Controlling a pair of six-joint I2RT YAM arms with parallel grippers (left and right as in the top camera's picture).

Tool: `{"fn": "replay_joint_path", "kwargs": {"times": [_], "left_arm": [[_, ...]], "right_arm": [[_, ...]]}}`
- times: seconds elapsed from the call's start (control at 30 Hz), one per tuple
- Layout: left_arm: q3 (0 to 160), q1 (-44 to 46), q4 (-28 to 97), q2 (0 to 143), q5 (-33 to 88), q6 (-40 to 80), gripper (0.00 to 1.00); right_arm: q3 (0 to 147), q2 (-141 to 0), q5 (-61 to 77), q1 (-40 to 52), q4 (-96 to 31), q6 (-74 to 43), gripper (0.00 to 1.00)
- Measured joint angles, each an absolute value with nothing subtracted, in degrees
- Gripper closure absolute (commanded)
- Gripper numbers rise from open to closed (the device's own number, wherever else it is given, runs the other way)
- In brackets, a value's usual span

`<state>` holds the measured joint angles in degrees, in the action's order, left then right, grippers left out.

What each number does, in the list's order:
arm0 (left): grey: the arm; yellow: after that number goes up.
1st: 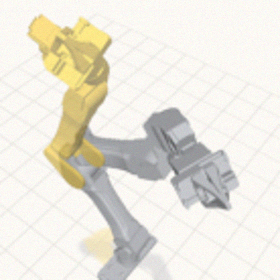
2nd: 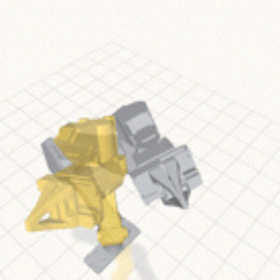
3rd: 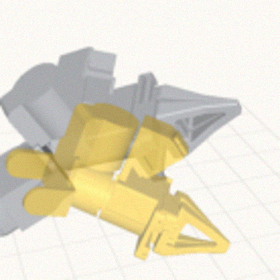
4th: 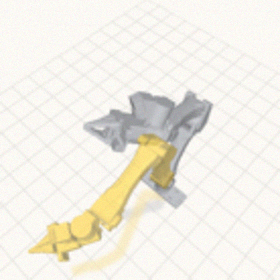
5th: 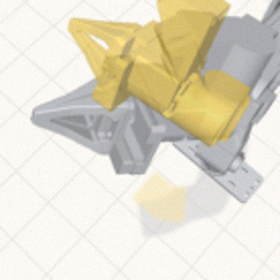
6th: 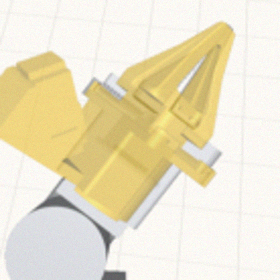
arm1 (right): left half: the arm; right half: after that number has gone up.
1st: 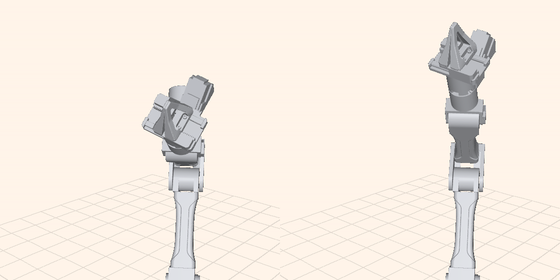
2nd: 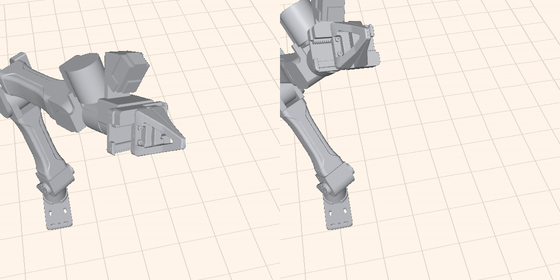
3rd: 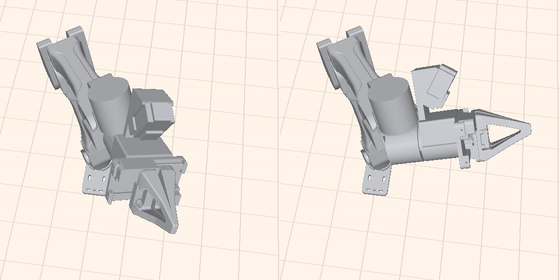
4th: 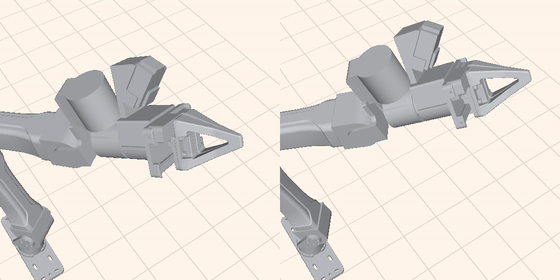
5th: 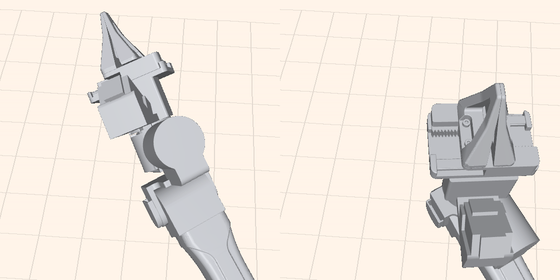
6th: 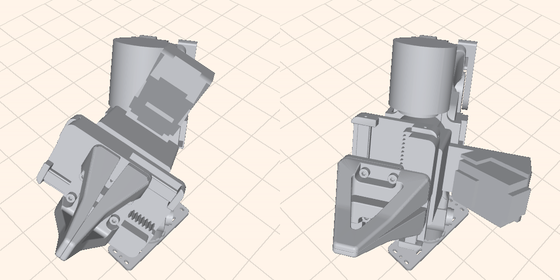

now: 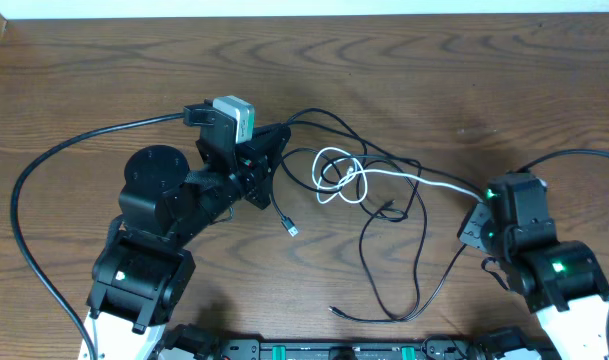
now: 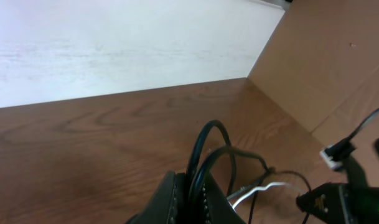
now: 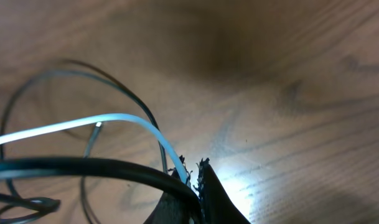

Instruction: Untangle cables

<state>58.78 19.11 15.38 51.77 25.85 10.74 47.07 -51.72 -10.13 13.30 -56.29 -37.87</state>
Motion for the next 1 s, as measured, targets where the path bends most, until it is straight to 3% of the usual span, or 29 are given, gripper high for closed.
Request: {"fn": "replay_joint_path", "kwargs": {"times": [0.27, 0.5, 0.7, 0.83, 1.0], "left_arm": [[58.78, 19.05, 21.21, 51.96, 25.85, 11.00, 0.92], [58.78, 18.96, 24.45, 56.34, 25.82, 18.13, 0.92], [58.78, 18.96, 24.67, 62.78, 25.82, 26.17, 0.92], [58.78, 18.96, 24.56, 66.28, 25.82, 32.56, 0.92], [58.78, 18.96, 22.09, 69.56, 25.82, 39.03, 0.92]], "right_arm": [[48.90, -44.07, -11.66, 13.30, -53.06, -39.48, 0.95], [48.90, -41.71, -10.48, 13.30, -50.43, -41.54, 0.94], [48.90, -41.71, -5.63, 13.30, -50.15, -42.04, 0.87], [48.95, -41.71, -0.86, 13.30, -52.69, -42.26, 0.74], [48.97, -41.95, 2.07, 13.30, -57.67, -42.63, 0.69]]}}
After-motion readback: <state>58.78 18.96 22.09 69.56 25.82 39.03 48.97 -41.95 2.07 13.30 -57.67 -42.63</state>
